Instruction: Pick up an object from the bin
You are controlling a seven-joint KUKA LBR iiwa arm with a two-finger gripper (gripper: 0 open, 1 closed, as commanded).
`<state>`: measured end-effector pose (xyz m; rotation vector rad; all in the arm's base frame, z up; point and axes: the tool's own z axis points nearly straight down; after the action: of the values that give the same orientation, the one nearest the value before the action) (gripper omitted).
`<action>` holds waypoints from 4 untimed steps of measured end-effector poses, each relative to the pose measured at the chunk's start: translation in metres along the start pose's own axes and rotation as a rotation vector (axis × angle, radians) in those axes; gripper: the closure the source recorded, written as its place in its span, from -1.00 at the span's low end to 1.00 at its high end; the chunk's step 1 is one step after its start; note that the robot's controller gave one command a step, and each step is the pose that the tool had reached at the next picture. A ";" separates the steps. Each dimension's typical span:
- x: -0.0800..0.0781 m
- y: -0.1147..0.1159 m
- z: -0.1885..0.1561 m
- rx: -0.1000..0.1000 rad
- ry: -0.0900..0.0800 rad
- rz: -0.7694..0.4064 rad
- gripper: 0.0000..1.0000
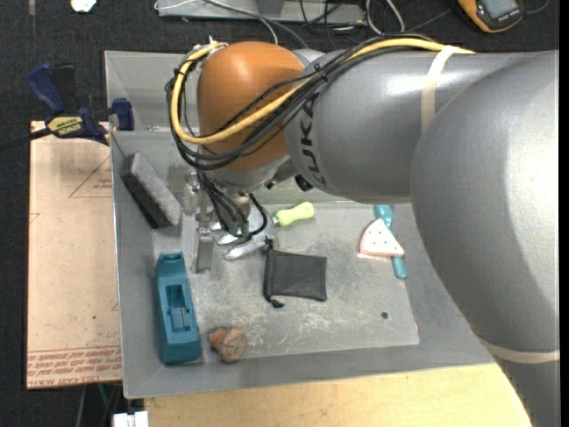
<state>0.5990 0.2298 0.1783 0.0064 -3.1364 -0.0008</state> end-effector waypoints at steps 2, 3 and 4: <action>-0.033 -0.046 0.054 -0.004 -0.010 0.001 -1.00; -0.042 -0.061 0.106 -0.006 -0.010 0.007 -1.00; -0.038 -0.099 0.099 -0.005 -0.010 0.070 -1.00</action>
Offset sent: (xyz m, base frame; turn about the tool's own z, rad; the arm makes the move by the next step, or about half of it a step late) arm 0.0392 -0.0607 -0.0739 0.0022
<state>0.6370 0.1313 0.0789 -0.1042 -3.1451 -0.0091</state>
